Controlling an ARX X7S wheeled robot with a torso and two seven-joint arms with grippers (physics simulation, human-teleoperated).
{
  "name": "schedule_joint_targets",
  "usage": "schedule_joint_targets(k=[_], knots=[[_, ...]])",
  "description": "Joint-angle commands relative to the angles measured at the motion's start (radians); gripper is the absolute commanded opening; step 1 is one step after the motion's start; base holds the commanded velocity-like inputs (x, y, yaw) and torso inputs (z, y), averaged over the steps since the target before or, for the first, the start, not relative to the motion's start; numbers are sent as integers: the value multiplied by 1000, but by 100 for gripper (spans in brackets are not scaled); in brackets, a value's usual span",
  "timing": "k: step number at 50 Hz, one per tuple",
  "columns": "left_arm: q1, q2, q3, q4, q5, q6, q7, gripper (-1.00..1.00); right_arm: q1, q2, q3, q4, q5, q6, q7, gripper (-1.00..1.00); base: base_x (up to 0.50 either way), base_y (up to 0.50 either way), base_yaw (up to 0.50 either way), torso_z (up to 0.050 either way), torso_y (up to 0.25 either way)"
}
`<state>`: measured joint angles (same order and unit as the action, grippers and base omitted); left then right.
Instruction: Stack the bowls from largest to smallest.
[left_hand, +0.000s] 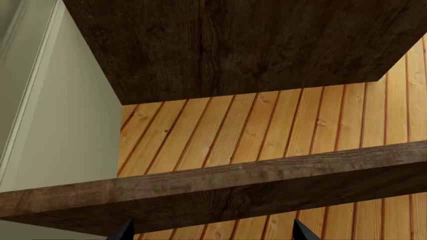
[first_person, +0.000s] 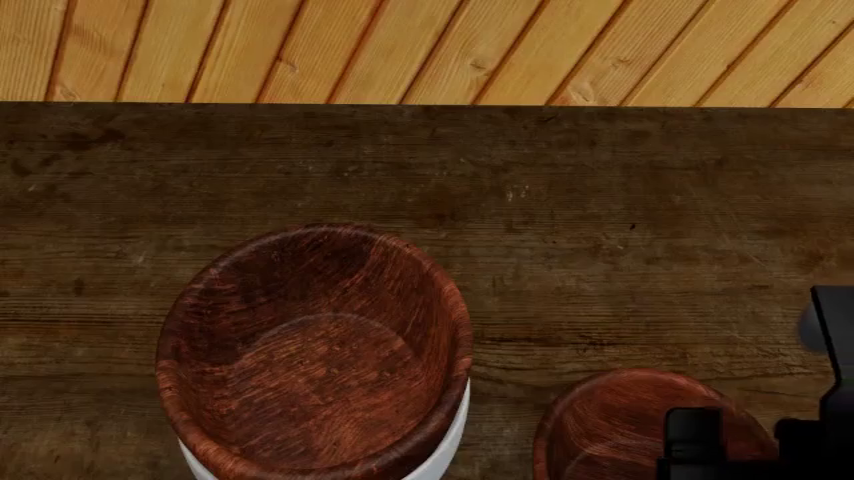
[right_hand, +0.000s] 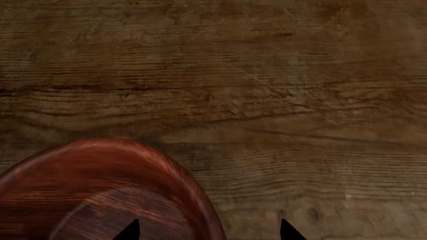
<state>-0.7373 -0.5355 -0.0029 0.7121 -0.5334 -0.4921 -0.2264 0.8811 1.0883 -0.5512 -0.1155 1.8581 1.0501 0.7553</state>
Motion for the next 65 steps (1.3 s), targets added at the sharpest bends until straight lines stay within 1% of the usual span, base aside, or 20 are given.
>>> schedule_joint_targets(k=[1,11,19,20,27,36,51,60,65], knots=[[9,-3,-3,5,-2,3,-3,100,-27,-30,-21,20,-50,-10,-36,100,0,0,0,0,0],[10,-10,-5,6,-5,1,-5,100,-30,-60,-42,47,-88,-8,-63,100,0,0,0,0,0],[1,-10,5,5,-2,-3,-8,100,-43,-55,-41,42,-93,-18,-77,100,0,0,0,0,0],[-1,-9,7,5,-1,-3,-8,100,-44,-53,-41,39,-96,-18,-79,-100,0,0,0,0,0],[7,-10,8,3,1,4,-7,100,-44,-45,-37,26,-94,-20,-83,-100,0,0,1,0,0],[10,-13,2,5,-4,6,-10,100,-11,-28,-27,9,-55,0,-49,-100,1,1,1,0,0],[4,-15,-1,6,-10,7,-14,100,202,15,9,-7,97,84,105,-100,0,0,0,0,0],[10,-17,-12,17,-23,-2,-25,100,343,-11,-6,15,164,135,194,-100,0,0,0,0,0],[5,-22,-19,25,-36,-13,-30,100,464,-35,-35,29,257,168,301,-100,0,0,0,0,0]])
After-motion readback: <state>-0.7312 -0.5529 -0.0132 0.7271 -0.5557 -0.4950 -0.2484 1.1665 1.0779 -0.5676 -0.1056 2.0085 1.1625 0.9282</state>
